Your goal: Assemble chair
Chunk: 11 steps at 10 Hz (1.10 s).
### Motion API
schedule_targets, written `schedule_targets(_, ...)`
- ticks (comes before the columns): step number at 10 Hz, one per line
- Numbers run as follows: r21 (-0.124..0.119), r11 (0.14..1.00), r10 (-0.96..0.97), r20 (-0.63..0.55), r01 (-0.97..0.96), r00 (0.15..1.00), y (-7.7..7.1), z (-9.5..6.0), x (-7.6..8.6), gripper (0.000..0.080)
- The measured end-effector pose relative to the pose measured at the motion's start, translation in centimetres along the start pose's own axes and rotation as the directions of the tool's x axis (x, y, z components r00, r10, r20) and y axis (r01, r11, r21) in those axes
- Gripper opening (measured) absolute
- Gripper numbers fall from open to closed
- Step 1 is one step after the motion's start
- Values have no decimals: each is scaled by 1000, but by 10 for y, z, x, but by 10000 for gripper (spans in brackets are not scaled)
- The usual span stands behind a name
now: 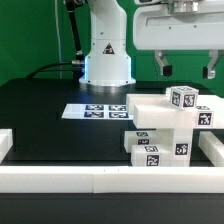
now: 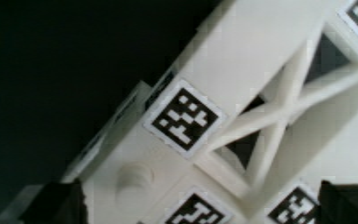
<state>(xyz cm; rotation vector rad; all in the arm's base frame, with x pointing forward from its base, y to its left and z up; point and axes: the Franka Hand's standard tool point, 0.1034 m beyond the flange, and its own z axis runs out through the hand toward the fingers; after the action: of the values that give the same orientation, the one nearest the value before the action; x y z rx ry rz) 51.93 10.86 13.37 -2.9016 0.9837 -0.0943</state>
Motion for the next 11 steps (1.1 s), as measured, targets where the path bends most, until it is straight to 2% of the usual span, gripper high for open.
schedule_targets(1, -13, 994, -108, -8, 108, 994, -3, 0, -6, 649)
schedule_targets(3, -15, 935, -354, -7, 353, 935, -3, -3, -9, 649)
schedule_targets(6, -10, 884, -468, -3, 468, 884, 2, -5, -12, 649)
schedule_targets(9, -10, 774, -634, 0, 634, 774, 4, -5, -13, 649)
schedule_targets(11, 4, 734, -679, 13, 680, 734, 14, -8, -27, 649)
